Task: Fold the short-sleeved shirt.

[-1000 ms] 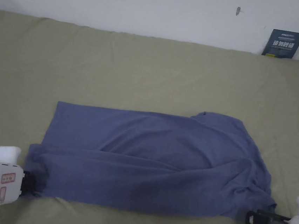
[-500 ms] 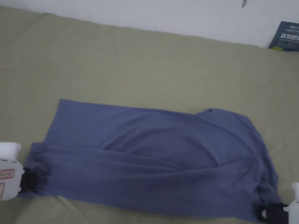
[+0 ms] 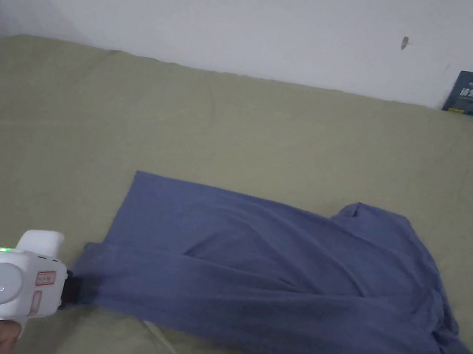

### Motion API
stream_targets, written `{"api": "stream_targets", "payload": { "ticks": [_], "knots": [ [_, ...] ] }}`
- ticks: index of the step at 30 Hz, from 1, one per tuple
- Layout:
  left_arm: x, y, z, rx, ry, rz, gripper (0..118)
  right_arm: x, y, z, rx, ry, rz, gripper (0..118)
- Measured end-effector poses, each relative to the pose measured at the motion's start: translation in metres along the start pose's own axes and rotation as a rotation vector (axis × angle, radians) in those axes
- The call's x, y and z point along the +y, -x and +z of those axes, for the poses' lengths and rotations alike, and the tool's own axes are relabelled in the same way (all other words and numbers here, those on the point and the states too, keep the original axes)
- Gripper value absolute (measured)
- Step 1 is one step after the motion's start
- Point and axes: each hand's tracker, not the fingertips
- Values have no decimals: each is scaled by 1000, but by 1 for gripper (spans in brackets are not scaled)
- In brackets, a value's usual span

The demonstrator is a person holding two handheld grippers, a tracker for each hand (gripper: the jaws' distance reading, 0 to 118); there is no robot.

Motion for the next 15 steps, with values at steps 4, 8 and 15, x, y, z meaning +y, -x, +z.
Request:
{"api": "stream_targets", "payload": {
  "ticks": [4, 8, 15],
  "knots": [
    [-10, -2, 13, 0, -6, -11, 1, -7, 0, 9, 17, 3, 2, 13],
    [-27, 0, 26, -8, 7, 5, 1, -28, 2, 32, 1, -8, -1, 13],
    [-78, 1, 44, -13, 38, 18, 1, -66, -9, 46, -10, 11, -25, 13]
  ]
}}
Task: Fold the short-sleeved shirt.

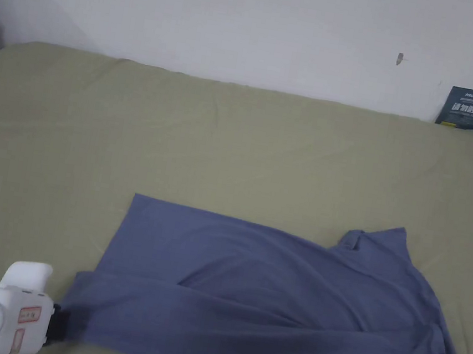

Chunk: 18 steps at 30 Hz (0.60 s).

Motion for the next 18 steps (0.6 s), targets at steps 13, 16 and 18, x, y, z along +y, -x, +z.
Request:
{"api": "stream_targets", "payload": {
  "ticks": [13, 16, 18],
  "knots": [
    [-25, 0, 7, -17, 15, 26, 23, -27, -5, -7, -97, 62, -66, 72],
    [-23, 3, 8, 15, 38, 12, 118, -30, -8, 4, -139, -12, -9, 118],
    [-20, 7, 17, 47, -37, 3, 118, -28, -10, 14, -139, -15, -27, 118]
  ]
}}
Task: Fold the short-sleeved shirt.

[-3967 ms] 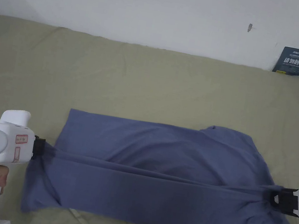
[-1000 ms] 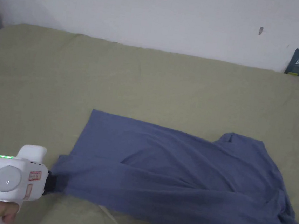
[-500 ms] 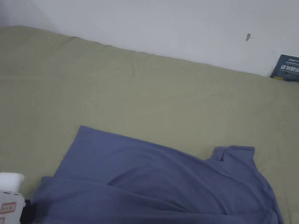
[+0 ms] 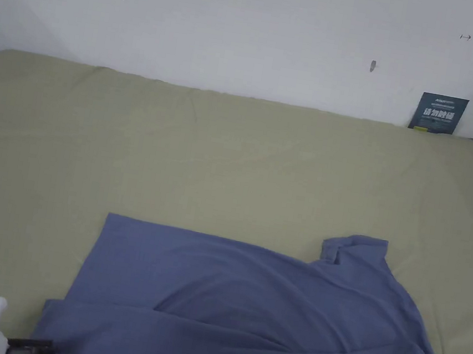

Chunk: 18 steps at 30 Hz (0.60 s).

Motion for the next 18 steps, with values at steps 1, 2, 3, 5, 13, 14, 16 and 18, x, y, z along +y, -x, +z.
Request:
{"api": "stream_targets", "payload": {
  "ticks": [1, 2, 3, 5, 13, 14, 16, 18],
  "knots": [
    [4, 3, 3, 8, 5, 13, 118, 4, -1, 4, -8, 1, 1, 118],
    [9, 7, 6, 13, 3, 46, 118, 7, -3, 8, -17, -8, -6, 118],
    [14, 11, 9, -1, -20, 82, 118, 12, -4, 12, -20, -33, -19, 118],
    [24, 13, 17, -34, -59, 97, 117, 27, 2, 24, -1, -85, -29, 108],
    [102, -26, -18, -42, -109, -33, 5, 99, 42, 11, -9, -198, -15, 2],
    [112, -31, -26, -50, -109, -35, 5, 106, 45, 6, 2, -199, -22, 2],
    [136, -39, -46, -70, -97, -30, 11, 120, 49, -8, 0, -199, -26, 2],
    [162, -45, -71, -70, -88, -13, 67, 132, 56, -22, -10, -199, -16, 2]
  ]
}}
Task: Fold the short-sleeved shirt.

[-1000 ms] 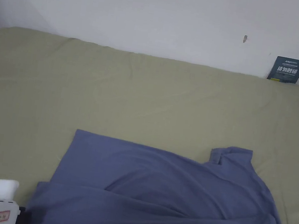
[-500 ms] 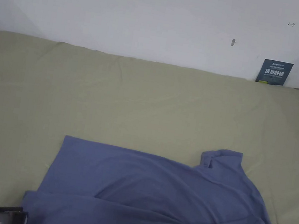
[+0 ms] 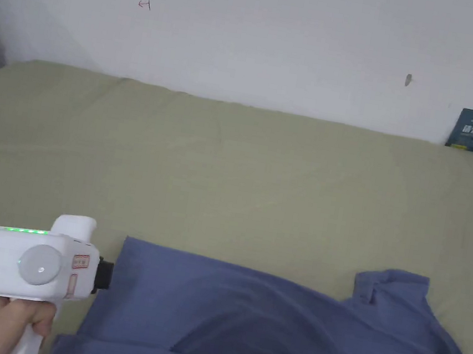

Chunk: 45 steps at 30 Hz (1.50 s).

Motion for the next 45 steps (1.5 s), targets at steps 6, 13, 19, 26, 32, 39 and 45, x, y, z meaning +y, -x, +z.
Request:
{"api": "stream_targets", "payload": {
  "ticks": [6, 13, 19, 26, 32, 39, 45],
  "knots": [
    [45, 4, -60, 98, 112, -72, 117, 13, 5, -35, -9, 45, 31, 2],
    [61, -8, -130, 83, 175, -65, 116, 21, -7, -63, -45, 86, 37, 2],
    [57, -21, -112, 67, 193, -106, 32, 30, -17, -79, -55, 108, 52, 2],
    [72, -19, -112, 27, 170, -112, 0, 43, -38, -97, -62, 123, 16, 69],
    [61, -22, -117, 44, 168, -127, 0, 58, -46, -126, -99, 188, 37, 118],
    [56, -25, -117, 51, 171, -125, 0, 62, -37, -170, -75, 258, 77, 118],
    [57, -24, -122, 53, 178, -117, 0, 54, -35, -188, -74, 323, 133, 62]
  ]
}}
